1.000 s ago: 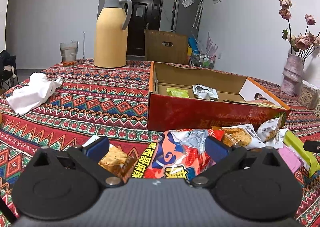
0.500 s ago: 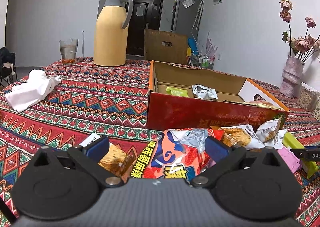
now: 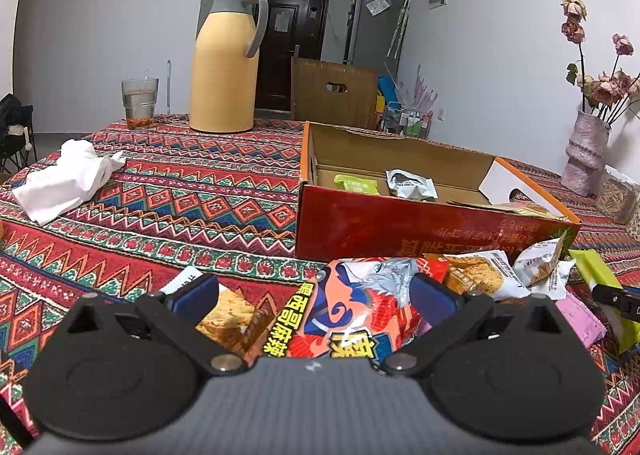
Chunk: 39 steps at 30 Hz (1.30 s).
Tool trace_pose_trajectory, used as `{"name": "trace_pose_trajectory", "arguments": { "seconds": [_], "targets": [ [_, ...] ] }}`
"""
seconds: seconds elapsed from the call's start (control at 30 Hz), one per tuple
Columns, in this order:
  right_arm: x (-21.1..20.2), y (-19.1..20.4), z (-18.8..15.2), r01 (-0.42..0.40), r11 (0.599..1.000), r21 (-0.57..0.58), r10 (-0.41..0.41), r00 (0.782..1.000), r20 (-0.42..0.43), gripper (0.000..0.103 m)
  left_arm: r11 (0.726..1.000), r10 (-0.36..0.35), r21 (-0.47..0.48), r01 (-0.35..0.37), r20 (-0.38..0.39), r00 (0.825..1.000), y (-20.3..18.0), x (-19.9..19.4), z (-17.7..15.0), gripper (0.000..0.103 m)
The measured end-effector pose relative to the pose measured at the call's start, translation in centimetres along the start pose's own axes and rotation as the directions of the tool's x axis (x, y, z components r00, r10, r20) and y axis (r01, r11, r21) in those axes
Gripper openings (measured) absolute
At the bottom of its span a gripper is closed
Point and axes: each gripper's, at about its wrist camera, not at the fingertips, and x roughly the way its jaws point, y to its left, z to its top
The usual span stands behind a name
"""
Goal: Organize snacks
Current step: 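Grasp the lime-green snack bar with the right tool, then grasp the white cookie packet with the left tool while right holds the green bar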
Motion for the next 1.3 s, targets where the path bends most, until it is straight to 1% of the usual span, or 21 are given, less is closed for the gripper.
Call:
{"name": "trace_pose_trajectory", "arguments": {
  "seconds": [0.13, 0.23, 0.3, 0.4, 0.5, 0.57, 0.63, 0.73, 0.8, 0.87, 0.93, 1.07, 1.17, 1.27, 1.3],
  "targets": [
    [-0.4, 0.1, -0.2, 0.002, 1.0, -0.008, -0.002, 1.0, 0.019, 0.034, 1.0, 0.001, -0.015, -0.001, -0.014, 1.0, 1.1, -1.1, 0.5, 0.103],
    [-0.5, -0.1, -0.2, -0.01, 1.0, 0.003, 0.01, 1.0, 0.022, 0.034, 0.999, 0.049, -0.005, -0.049, 0.0, 0.999, 2.3, -1.8, 1.0, 0.103],
    [-0.5, -0.2, -0.2, -0.013, 1.0, 0.01, 0.013, 1.0, 0.023, 0.034, 0.996, 0.084, 0.006, -0.084, -0.004, 0.996, 3.1, -1.8, 1.4, 0.103],
    [-0.5, -0.3, -0.3, -0.014, 1.0, 0.015, 0.014, 1.0, 0.028, 0.034, 0.99, 0.132, 0.05, -0.13, -0.036, 0.991, 4.1, -1.2, 1.8, 0.103],
    [-0.5, -0.4, -0.3, -0.013, 1.0, 0.023, 0.012, 0.999, 0.03, 0.034, 0.986, 0.151, 0.086, -0.144, -0.081, 0.985, 4.9, -0.2, 1.7, 0.103],
    [-0.5, -0.4, -0.3, -0.012, 1.0, 0.024, 0.011, 0.999, 0.031, 0.034, 0.986, 0.145, 0.1, -0.134, -0.117, 0.982, 5.3, 0.5, 1.5, 0.1],
    [-0.5, -0.4, -0.3, -0.011, 1.0, 0.025, 0.011, 0.999, 0.032, 0.034, 0.988, 0.127, 0.11, -0.111, -0.146, 0.981, 5.5, 1.1, 1.2, 0.1],
    [-0.6, -0.3, -0.3, -0.009, 1.0, 0.027, 0.008, 0.999, 0.032, 0.034, 0.991, 0.095, 0.112, -0.076, -0.175, 0.98, 5.5, 1.9, 0.8, 0.09],
    [-0.5, -0.3, -0.4, -0.007, 1.0, 0.027, 0.006, 1.0, 0.031, 0.034, 0.991, 0.09, 0.118, -0.07, -0.177, 0.98, 5.3, 2.2, 0.8, 0.088],
    [-0.5, -0.3, -0.4, -0.006, 1.0, 0.027, 0.005, 1.0, 0.03, 0.034, 0.99, 0.089, 0.123, -0.068, -0.181, 0.979, 5.2, 2.4, 0.9, 0.081],
    [-0.5, -0.4, -0.4, -0.006, 1.0, 0.027, 0.005, 1.0, 0.03, 0.034, 0.99, 0.086, 0.123, -0.064, -0.188, 0.978, 5.5, 2.7, 1.1, 0.077],
    [-0.5, -0.4, -0.4, -0.007, 1.0, 0.027, 0.006, 1.0, 0.03, 0.034, 0.988, 0.099, 0.138, -0.071, -0.205, 0.974, 6.1, 3.0, 1.2, 0.078],
    [-0.5, -0.4, -0.4, -0.006, 1.0, 0.028, 0.006, 1.0, 0.03, 0.034, 0.982, 0.099, 0.181, -0.059, -0.216, 0.971, 5.9, 3.1, 1.1, 0.081],
    [-0.5, -0.4, -0.4, -0.006, 1.0, 0.028, 0.006, 1.0, 0.03, 0.034, 0.976, 0.104, 0.21, -0.057, -0.221, 0.97, 5.5, 3.4, 1.0, 0.083],
    [-0.5, -0.4, -0.4, -0.006, 1.0, 0.028, 0.005, 1.0, 0.031, 0.034, 0.975, 0.106, 0.216, -0.058, -0.22, 0.97, 5.4, 3.6, 1.0, 0.084]
  ]
}}
